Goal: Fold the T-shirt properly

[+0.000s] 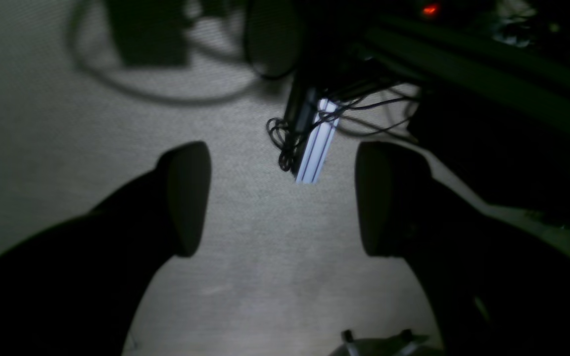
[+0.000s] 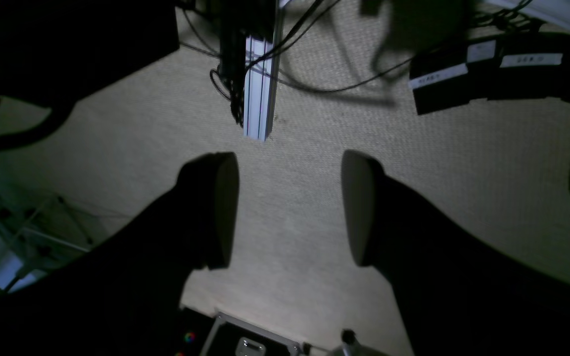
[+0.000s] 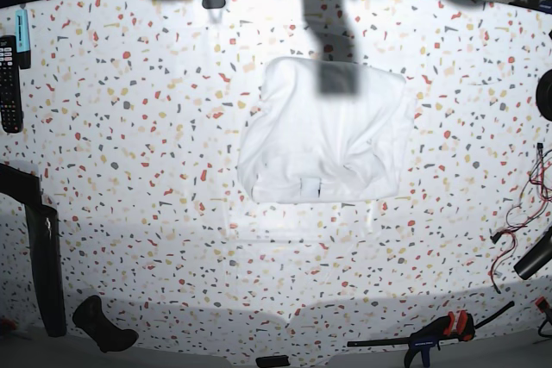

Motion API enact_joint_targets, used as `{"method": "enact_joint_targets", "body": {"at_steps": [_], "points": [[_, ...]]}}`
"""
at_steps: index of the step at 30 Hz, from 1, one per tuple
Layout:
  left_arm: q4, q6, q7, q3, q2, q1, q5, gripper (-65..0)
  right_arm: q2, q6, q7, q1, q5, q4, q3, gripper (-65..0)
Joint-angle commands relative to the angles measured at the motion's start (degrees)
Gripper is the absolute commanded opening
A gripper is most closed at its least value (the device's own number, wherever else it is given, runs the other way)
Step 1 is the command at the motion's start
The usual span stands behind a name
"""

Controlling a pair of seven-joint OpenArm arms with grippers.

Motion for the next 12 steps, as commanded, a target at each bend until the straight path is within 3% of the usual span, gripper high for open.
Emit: {"method": "enact_joint_targets", "body": {"at_steps": [1, 5, 9, 12], "points": [[0.07, -0.07, -0.50, -0.20, -0.13, 0.57, 0.98, -21.4, -0.07, 0.31, 1.25, -0.24, 0.02, 0.15, 0.07, -32.1], [0.02, 0.55, -1.44, -0.20, 0.42, 0.44, 3.32, -21.4, -1.31, -0.55, 4.68, -0.09, 0.02, 0.15, 0.07, -32.1], [0.02, 4.37, -2.14, -0.20, 1.07, 0.44, 5.70, -21.4, -2.71, -2.32, 6.49, -0.07, 0.02, 0.15, 0.07, -32.1], [0.02, 4.37, -2.14, -0.20, 1.20, 0.44, 7.04, -21.5, -3.45, -2.34, 6.62, 0.39, 0.00, 0.09, 0.07, -32.1]]}}
